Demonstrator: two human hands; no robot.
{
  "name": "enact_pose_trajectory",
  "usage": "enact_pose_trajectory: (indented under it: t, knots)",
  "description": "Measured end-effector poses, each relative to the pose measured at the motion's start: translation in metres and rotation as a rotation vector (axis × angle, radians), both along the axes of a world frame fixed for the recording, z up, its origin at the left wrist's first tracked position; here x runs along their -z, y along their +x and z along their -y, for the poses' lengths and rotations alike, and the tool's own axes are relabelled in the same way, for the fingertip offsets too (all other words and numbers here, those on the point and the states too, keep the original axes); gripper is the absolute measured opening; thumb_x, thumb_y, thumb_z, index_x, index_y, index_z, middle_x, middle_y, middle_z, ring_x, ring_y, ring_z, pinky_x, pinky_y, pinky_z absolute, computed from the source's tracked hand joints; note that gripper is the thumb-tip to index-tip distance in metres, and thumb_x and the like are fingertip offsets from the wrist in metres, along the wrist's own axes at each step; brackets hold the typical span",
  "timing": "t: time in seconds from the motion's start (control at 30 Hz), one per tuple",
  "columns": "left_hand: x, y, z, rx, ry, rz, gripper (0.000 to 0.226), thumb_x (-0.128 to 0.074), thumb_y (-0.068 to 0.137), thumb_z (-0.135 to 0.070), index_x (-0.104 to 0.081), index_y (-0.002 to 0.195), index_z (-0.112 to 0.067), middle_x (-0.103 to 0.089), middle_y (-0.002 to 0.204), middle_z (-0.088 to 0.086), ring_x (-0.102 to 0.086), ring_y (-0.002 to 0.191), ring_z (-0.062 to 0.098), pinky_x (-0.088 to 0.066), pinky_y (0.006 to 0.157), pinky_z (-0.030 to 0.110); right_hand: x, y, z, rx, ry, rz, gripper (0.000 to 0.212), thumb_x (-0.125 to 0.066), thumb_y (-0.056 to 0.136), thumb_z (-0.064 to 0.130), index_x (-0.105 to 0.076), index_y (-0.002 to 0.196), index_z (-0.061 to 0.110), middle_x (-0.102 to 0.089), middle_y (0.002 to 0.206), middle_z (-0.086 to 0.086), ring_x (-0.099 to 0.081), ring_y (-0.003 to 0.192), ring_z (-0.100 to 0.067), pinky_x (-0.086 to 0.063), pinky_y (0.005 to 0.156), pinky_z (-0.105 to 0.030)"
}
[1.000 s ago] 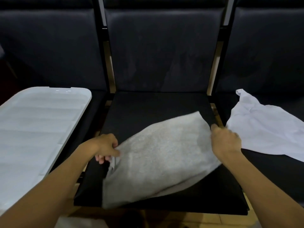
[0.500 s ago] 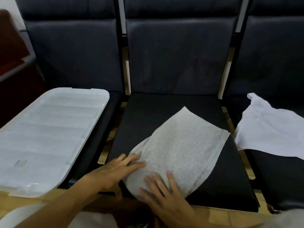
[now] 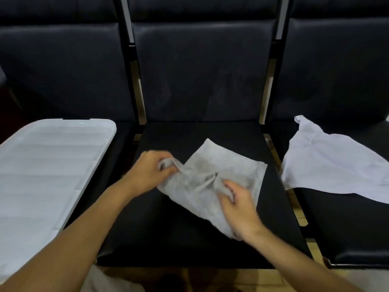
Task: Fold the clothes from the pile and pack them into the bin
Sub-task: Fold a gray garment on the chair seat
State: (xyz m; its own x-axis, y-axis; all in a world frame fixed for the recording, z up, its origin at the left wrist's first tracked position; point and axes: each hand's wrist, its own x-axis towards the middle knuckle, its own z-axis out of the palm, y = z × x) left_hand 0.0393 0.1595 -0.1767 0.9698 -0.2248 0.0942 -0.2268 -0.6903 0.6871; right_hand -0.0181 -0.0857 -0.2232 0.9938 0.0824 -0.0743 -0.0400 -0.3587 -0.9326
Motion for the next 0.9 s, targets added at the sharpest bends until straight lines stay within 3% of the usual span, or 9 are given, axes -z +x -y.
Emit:
enact_pose_trajectory:
  t: [0.1, 0.2, 0.3, 0.43, 0.5, 0.57, 0.63, 0.73, 0.9]
  knots:
    - [-0.008, 0.04, 0.034, -0.17, -0.25, 0.078, 0.019, -0.07, 0.09, -0.029, -0.066, 0.107, -0.022, -0.069, 0.095, -0.007, -0.067, 0.083, 0.008, -0.055, 0.073, 0.027, -0.018, 0.042, 0.033, 0.263, 0.119, -0.018, 0.028, -0.055, 0.099, 0.031, -0.066, 0.096, 0.005, -0.068, 0.086, -0.013, -0.064, 0.079, -0.019, -0.05, 0.068, -0.028]
    - [0.008, 0.07, 0.063, -0.287, -0.33, -0.088, 0.056, -0.065, 0.092, -0.039, -0.04, 0.141, -0.027, -0.052, 0.128, -0.002, -0.062, 0.104, 0.014, -0.052, 0.083, 0.027, -0.015, 0.08, 0.08, 0.391, 0.071, -0.104, 0.048, -0.057, 0.096, 0.043, -0.048, 0.136, 0.018, -0.06, 0.115, 0.003, -0.058, 0.115, -0.018, -0.046, 0.088, -0.023]
    - [0.032, 0.069, 0.074, -0.032, 0.112, -0.328, 0.079, -0.068, 0.086, -0.047, -0.022, 0.15, -0.037, -0.017, 0.156, -0.004, -0.027, 0.142, 0.026, -0.036, 0.111, 0.045, -0.001, 0.081, 0.107, 0.31, -0.432, 0.014, 0.067, -0.064, 0.089, 0.048, -0.039, 0.143, 0.015, -0.052, 0.132, -0.009, -0.053, 0.121, -0.027, -0.042, 0.094, -0.032]
    - [0.056, 0.043, 0.068, 0.431, 0.581, -0.501, 0.106, -0.075, 0.074, -0.056, -0.001, 0.15, -0.053, 0.022, 0.157, -0.026, 0.019, 0.147, 0.011, -0.001, 0.12, 0.054, 0.009, 0.037, 0.07, -0.317, -0.699, 0.148, 0.075, -0.046, 0.081, 0.076, -0.05, 0.137, 0.026, -0.047, 0.14, 0.005, -0.046, 0.13, -0.015, -0.038, 0.109, -0.032]
    - [0.069, 0.032, 0.066, 0.413, 0.651, -0.348, 0.091, -0.067, 0.083, -0.056, -0.007, 0.151, -0.05, 0.012, 0.161, -0.021, 0.012, 0.148, 0.012, -0.003, 0.12, 0.05, 0.028, 0.021, 0.045, -0.453, -0.986, 0.238, 0.081, -0.045, 0.079, 0.075, -0.042, 0.144, 0.027, -0.042, 0.146, 0.0, -0.041, 0.136, -0.024, -0.034, 0.112, -0.044]
    - [0.075, 0.02, 0.066, 0.3, 0.715, -0.089, 0.062, -0.054, 0.095, -0.046, -0.026, 0.149, -0.041, -0.016, 0.16, -0.011, -0.016, 0.145, 0.017, -0.026, 0.115, 0.044, 0.041, 0.019, 0.029, -0.411, -1.12, 0.326, 0.067, -0.07, 0.074, 0.054, -0.057, 0.13, 0.022, -0.06, 0.125, -0.006, -0.061, 0.112, -0.03, -0.051, 0.091, -0.047]
    - [0.072, 0.007, 0.066, 0.237, 0.779, 0.035, 0.047, -0.05, 0.098, -0.029, -0.038, 0.144, -0.029, -0.036, 0.149, -0.005, -0.036, 0.133, 0.021, -0.041, 0.104, 0.041, 0.039, 0.025, 0.019, -0.344, -1.186, 0.347, 0.077, -0.091, 0.051, 0.026, -0.063, 0.122, 0.019, -0.065, 0.113, -0.006, -0.066, 0.098, -0.029, -0.056, 0.078, -0.045]
    - [0.047, -0.015, 0.054, 0.231, 0.918, 0.028, 0.035, -0.053, 0.093, -0.027, -0.052, 0.127, -0.019, -0.06, 0.125, 0.004, -0.055, 0.116, 0.024, -0.043, 0.098, 0.039, 0.019, 0.031, 0.003, -0.378, -1.238, 0.35, 0.064, -0.072, 0.077, 0.008, -0.047, 0.135, 0.019, -0.057, 0.128, -0.004, -0.058, 0.115, -0.025, -0.049, 0.092, -0.039]
    - [-0.032, -0.079, -0.04, -0.038, 0.874, 0.129, 0.024, -0.055, 0.086, -0.032, -0.059, 0.107, -0.021, -0.067, 0.112, 0.003, -0.061, 0.107, 0.027, -0.041, 0.089, 0.036, -0.049, 0.018, -0.071, -0.379, -0.912, 0.431, 0.018, -0.051, 0.092, 0.016, -0.059, 0.107, 0.021, -0.068, 0.101, -0.002, -0.066, 0.091, -0.028, -0.041, 0.064, -0.033]
